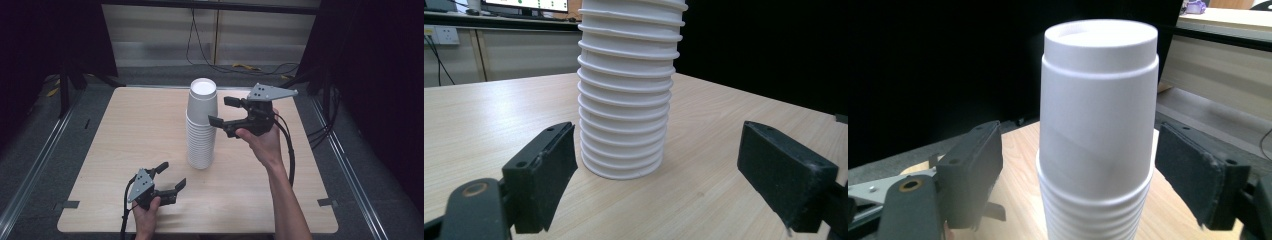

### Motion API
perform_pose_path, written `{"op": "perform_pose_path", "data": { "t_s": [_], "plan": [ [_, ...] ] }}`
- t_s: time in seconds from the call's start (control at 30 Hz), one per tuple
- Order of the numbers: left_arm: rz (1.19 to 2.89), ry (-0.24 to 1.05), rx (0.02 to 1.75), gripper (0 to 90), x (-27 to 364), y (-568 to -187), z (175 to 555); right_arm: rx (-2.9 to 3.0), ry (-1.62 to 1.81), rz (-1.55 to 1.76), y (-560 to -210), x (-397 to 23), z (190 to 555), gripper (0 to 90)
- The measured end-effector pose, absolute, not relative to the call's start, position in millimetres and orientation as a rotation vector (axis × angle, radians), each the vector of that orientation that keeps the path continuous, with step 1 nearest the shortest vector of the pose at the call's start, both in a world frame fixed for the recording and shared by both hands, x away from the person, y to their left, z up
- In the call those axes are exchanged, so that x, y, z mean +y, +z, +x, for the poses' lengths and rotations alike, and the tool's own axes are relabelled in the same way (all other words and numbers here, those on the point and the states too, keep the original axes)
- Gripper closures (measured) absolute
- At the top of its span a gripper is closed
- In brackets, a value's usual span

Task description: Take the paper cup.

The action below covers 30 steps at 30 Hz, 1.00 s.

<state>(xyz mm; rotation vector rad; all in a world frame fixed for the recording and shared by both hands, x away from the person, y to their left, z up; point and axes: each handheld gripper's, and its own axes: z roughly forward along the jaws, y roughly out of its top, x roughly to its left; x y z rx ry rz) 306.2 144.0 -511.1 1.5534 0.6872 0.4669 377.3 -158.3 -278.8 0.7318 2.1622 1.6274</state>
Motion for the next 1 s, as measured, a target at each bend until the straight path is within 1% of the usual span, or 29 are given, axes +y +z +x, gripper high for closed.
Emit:
{"op": "perform_pose_path", "data": {
  "t_s": [0.13, 0.43, 1.0],
  "plan": [
    [1.559, 0.465, 0.682, 15.8, 143.9, -510.8, 306.9, 2.178, 1.615, 0.717, -270.6, -156.5, 381.0, 20.7],
    [1.560, 0.470, 0.686, 15.8, 143.3, -510.7, 306.7, 2.258, 1.571, 0.744, -262.1, -149.7, 400.2, 14.4],
    [1.566, 0.468, 0.675, 15.9, 143.5, -510.7, 306.7, 2.419, 1.405, 0.779, -258.0, -126.0, 426.5, 14.5]
  ]
}}
